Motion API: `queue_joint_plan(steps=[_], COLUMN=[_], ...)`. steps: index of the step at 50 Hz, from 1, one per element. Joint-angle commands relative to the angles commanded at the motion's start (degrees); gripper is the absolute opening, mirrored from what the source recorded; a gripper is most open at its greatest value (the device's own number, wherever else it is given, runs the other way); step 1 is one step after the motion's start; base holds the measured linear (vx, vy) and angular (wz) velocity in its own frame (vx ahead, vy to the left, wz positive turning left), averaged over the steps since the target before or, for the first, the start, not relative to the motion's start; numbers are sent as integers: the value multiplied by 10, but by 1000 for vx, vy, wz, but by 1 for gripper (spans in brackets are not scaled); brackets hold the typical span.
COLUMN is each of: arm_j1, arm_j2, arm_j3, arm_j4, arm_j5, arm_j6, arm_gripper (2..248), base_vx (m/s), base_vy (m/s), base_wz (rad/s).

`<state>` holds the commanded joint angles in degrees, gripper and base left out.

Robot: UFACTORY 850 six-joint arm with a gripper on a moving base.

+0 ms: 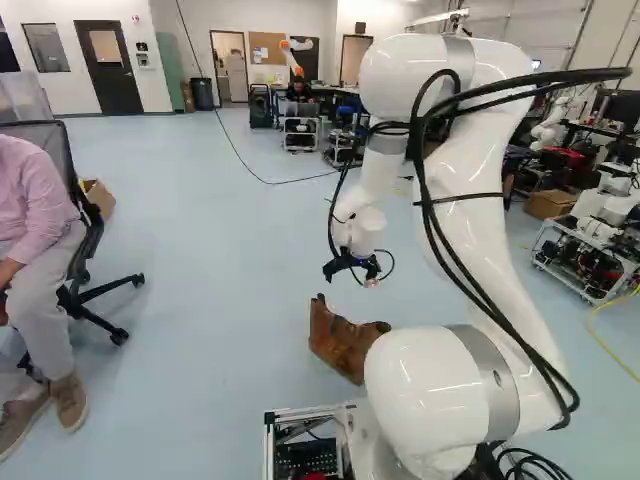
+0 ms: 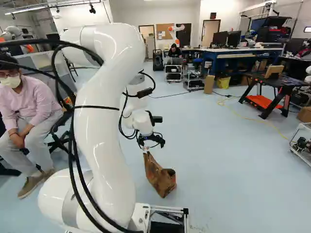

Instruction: Pick up the grocery bag from the ground

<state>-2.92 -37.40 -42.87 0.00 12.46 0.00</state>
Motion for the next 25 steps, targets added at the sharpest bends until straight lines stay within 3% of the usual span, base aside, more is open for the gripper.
queue_joint_plan(steps=[8, 25], arm_j1=[0, 0], arm_j2=[-36, -111], arm_j3=[-21, -67], arm_j4=[0, 0], arm_j5=[0, 0], arm_j6=[-56, -254], arm_gripper=[247, 247], base_vx=[0, 0], base_vy=[0, 0], base_wz=[0, 0])
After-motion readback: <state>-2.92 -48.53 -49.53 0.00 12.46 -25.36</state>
